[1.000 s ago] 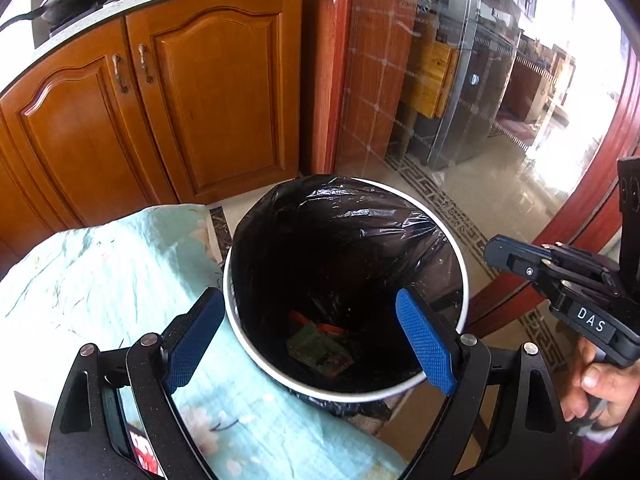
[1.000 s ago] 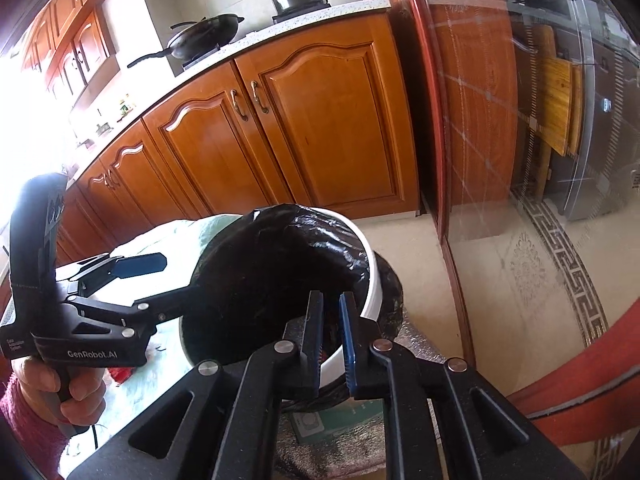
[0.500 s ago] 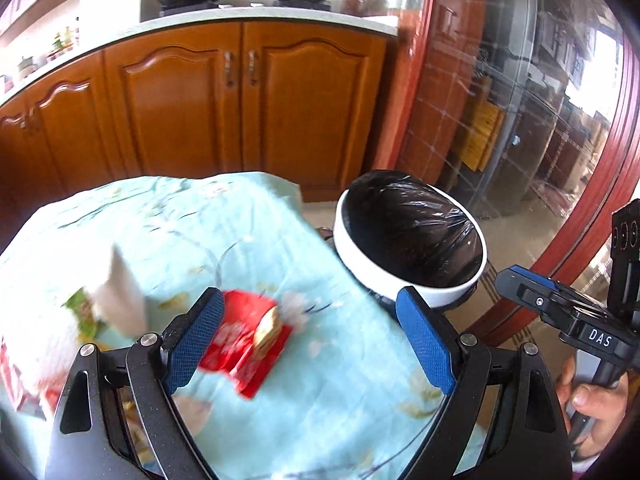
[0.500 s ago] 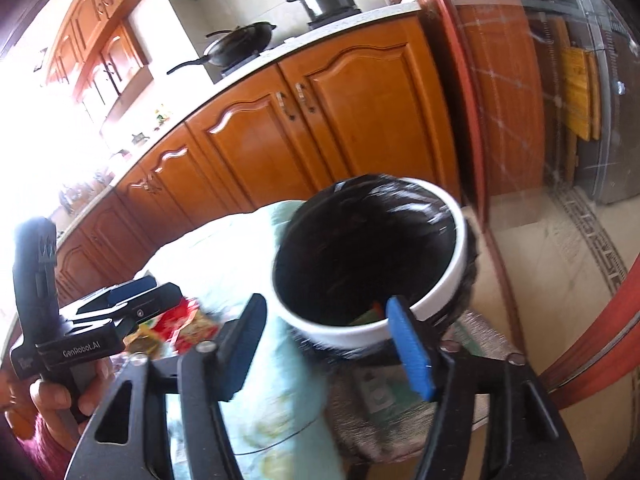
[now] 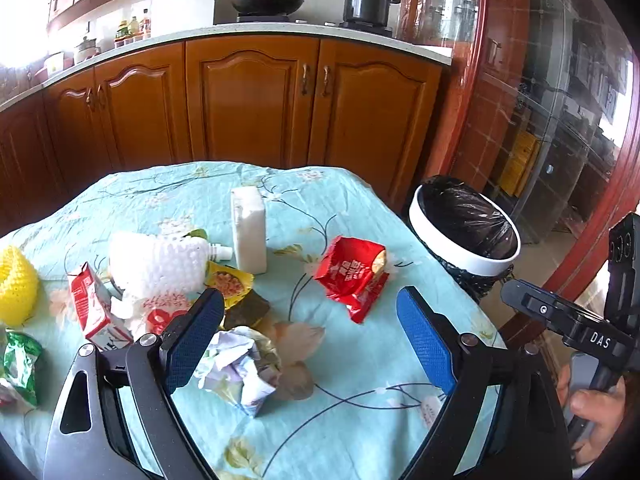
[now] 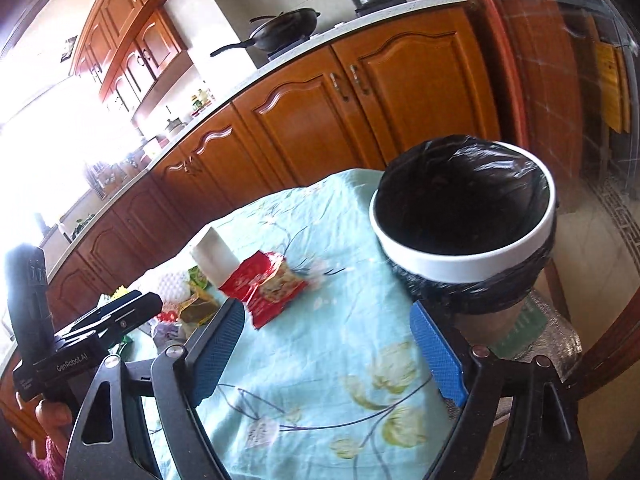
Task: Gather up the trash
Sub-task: 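Move both open tools back over the table toward the remaining trash, then grasp the white cylinder with the left tool while the right tool grasps the red snack bag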
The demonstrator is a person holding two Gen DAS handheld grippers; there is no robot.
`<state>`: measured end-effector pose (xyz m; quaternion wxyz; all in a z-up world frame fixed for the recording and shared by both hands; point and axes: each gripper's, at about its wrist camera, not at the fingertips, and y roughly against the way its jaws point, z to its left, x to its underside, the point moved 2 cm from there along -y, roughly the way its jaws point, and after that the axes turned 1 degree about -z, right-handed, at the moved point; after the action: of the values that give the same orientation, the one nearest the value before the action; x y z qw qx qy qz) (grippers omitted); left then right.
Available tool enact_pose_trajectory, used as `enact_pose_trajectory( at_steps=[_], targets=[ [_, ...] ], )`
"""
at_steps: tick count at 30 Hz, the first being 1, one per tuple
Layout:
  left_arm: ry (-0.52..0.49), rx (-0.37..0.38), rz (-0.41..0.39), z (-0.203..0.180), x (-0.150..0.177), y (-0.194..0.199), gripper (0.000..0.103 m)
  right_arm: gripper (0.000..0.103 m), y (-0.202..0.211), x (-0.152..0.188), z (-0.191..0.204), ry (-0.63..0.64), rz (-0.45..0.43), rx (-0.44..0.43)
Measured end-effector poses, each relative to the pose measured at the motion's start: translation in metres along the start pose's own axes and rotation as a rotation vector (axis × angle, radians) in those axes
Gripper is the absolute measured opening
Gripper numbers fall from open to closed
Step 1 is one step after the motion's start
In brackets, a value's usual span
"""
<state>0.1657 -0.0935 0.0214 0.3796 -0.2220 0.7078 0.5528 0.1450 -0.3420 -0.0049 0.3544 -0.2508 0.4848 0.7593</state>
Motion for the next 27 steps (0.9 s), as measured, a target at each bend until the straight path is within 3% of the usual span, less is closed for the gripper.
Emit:
enact_pose_trajectory(
  at_steps=[18, 27],
  targets=[
    [0.080, -0.085, 0.031, 0.050, -0.015, -0.022, 0.090, 0.085, -0.039, 0.001, 0.038, 0.048, 0.044, -0.053],
    [0.066, -0.091, 0.068, 0.052, -0.036, -0.051, 0.090, 0.067, -0.081, -0.017, 0.036, 0.034, 0.091, -0.057]
  ],
)
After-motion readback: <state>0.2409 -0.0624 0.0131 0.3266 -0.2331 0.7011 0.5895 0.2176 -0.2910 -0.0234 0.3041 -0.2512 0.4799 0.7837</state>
